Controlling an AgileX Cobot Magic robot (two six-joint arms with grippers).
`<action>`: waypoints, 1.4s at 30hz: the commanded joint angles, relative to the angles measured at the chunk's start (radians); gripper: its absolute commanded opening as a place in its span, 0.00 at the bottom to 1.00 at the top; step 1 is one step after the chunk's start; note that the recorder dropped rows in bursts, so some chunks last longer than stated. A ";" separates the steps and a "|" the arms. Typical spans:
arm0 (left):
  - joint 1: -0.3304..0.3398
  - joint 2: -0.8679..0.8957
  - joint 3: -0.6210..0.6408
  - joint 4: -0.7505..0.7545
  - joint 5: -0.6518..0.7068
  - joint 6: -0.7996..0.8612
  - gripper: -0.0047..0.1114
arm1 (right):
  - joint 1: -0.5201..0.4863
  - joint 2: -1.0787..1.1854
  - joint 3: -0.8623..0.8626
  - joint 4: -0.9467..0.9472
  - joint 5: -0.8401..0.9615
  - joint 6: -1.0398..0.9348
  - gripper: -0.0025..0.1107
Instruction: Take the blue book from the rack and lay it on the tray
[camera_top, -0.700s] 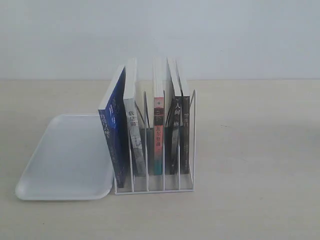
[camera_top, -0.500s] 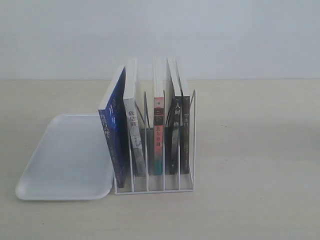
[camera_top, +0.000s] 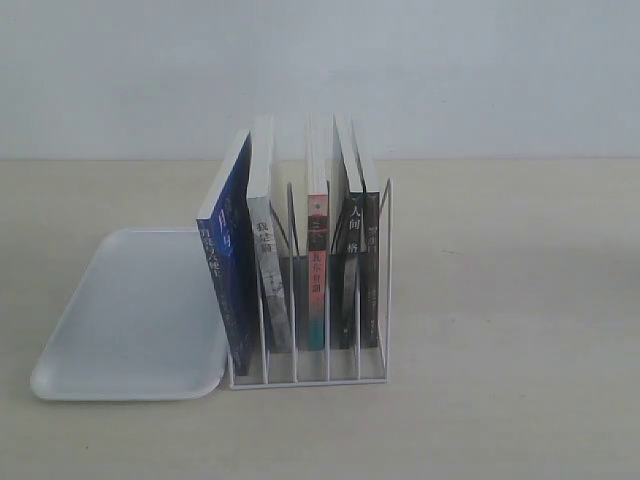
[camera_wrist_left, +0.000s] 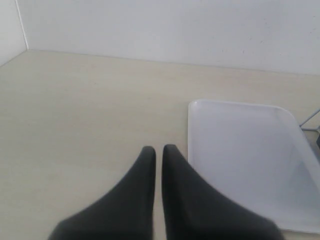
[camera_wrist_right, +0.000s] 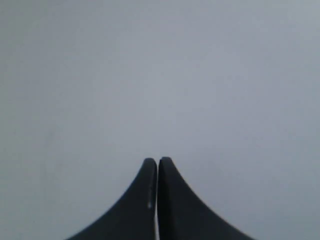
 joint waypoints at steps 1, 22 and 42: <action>-0.005 -0.002 0.004 0.001 0.004 -0.008 0.08 | -0.003 0.079 -0.244 -0.098 0.200 0.004 0.02; -0.005 -0.002 0.004 0.001 0.004 -0.008 0.08 | -0.003 0.896 -0.859 0.021 1.686 -0.050 0.02; -0.005 -0.002 0.004 0.001 0.004 -0.008 0.08 | 0.232 1.390 -1.144 0.329 1.537 -0.449 0.04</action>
